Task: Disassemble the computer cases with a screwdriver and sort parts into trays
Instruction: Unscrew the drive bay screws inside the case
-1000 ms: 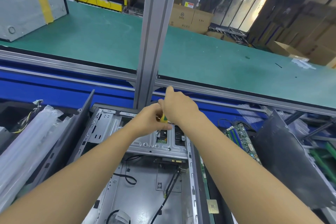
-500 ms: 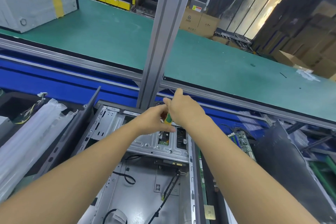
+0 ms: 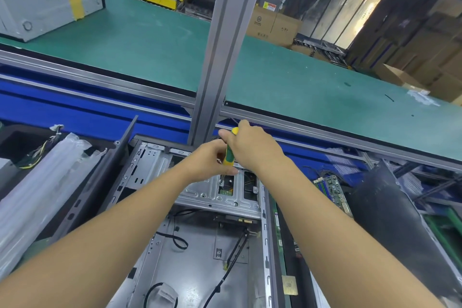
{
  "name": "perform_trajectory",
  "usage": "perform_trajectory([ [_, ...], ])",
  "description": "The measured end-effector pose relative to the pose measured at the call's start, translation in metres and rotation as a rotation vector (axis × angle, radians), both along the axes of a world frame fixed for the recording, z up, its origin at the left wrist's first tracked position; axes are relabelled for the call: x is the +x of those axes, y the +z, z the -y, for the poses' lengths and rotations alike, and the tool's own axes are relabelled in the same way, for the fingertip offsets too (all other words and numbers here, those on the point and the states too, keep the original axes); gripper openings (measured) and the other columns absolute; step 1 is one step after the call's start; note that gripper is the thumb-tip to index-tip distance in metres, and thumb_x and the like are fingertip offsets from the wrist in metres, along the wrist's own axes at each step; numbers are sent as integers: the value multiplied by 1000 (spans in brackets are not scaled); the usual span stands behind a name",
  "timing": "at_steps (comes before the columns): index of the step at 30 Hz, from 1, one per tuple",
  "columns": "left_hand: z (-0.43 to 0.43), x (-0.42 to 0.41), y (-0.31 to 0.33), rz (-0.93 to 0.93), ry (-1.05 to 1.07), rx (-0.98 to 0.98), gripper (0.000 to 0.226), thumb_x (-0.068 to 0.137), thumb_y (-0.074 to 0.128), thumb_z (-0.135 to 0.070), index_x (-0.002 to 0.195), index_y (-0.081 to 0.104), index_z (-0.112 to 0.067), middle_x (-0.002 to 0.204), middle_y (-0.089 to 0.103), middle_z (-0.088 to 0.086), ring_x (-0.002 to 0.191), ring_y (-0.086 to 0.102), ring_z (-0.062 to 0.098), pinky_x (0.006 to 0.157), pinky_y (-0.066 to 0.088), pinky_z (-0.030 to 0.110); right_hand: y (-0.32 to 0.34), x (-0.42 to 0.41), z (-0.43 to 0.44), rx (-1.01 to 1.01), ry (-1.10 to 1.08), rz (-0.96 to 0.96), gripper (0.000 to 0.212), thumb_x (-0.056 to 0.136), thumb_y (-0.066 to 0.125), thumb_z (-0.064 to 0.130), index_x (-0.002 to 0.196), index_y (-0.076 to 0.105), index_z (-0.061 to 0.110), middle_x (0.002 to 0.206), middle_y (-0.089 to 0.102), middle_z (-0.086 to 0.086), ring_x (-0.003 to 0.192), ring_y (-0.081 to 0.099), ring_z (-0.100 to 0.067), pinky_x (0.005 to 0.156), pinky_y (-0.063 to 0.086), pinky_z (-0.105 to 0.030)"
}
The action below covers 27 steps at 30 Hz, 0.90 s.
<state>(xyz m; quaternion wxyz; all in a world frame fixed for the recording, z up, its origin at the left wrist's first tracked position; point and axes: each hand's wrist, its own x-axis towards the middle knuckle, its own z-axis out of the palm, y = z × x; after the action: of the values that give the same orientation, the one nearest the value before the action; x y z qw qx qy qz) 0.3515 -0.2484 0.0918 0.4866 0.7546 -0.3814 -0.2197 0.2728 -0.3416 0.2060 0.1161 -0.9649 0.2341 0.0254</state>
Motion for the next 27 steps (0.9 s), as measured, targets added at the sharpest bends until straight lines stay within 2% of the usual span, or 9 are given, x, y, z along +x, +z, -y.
perform_trajectory([
  [4,-11,3,3,-154,-88,-71,30,88,75,-21,114,67,-30,113,71,-10,96,65,-3,80,52,13,5,3,3,95,100,-32,14,99,51,19,112,52,16,124,53,-12,96,52,-30,74,44,-38],
  [7,-17,5,5,-134,-79,-14,29,91,70,-15,104,66,-41,99,72,-27,90,65,-13,68,48,5,13,3,3,150,170,-91,24,89,52,5,88,54,29,116,49,-2,114,49,-32,82,46,-39],
  [10,-13,5,2,-51,-12,6,26,84,79,-21,89,65,-42,84,71,-27,80,66,-9,65,48,11,11,2,3,251,175,-52,7,96,53,28,98,59,30,120,44,-1,118,46,-32,90,45,-42],
  [14,-4,2,-3,66,69,42,31,73,85,-39,87,58,-39,75,65,-18,71,61,-6,60,41,10,-1,2,1,65,73,-11,49,97,38,65,123,51,26,131,45,-11,113,51,-36,79,44,-43],
  [17,-1,0,-3,31,12,20,39,75,85,-35,100,56,-39,92,68,-13,85,63,-4,71,48,15,-5,3,0,-14,44,19,39,105,38,48,128,47,17,121,57,-14,99,54,-34,72,41,-40],
  [19,-4,1,-1,-75,-60,-51,38,80,82,-20,108,61,-36,102,72,-10,98,67,4,82,54,21,-3,3,4,54,78,11,25,104,44,29,126,50,18,127,52,-12,109,52,-34,78,43,-40],
  [22,-10,4,-1,-139,-85,-109,34,87,75,-8,102,68,-38,100,75,-12,99,69,5,80,53,16,4,6,10,165,160,-46,24,94,54,11,112,52,28,130,46,-6,120,44,-31,85,45,-40],
  [24,-9,5,-2,-96,-43,-104,33,85,78,-12,90,70,-43,88,74,-17,84,68,-1,68,49,11,5,5,11,219,160,-57,23,94,57,16,110,52,31,129,43,-4,119,42,-29,85,44,-39],
  [27,2,2,-6,11,45,-47,24,76,86,-25,85,67,-37,75,70,-12,68,63,2,58,44,13,0,3,9,152,106,-24,34,97,53,48,122,49,26,129,40,-5,115,39,-28,79,39,-41],
])
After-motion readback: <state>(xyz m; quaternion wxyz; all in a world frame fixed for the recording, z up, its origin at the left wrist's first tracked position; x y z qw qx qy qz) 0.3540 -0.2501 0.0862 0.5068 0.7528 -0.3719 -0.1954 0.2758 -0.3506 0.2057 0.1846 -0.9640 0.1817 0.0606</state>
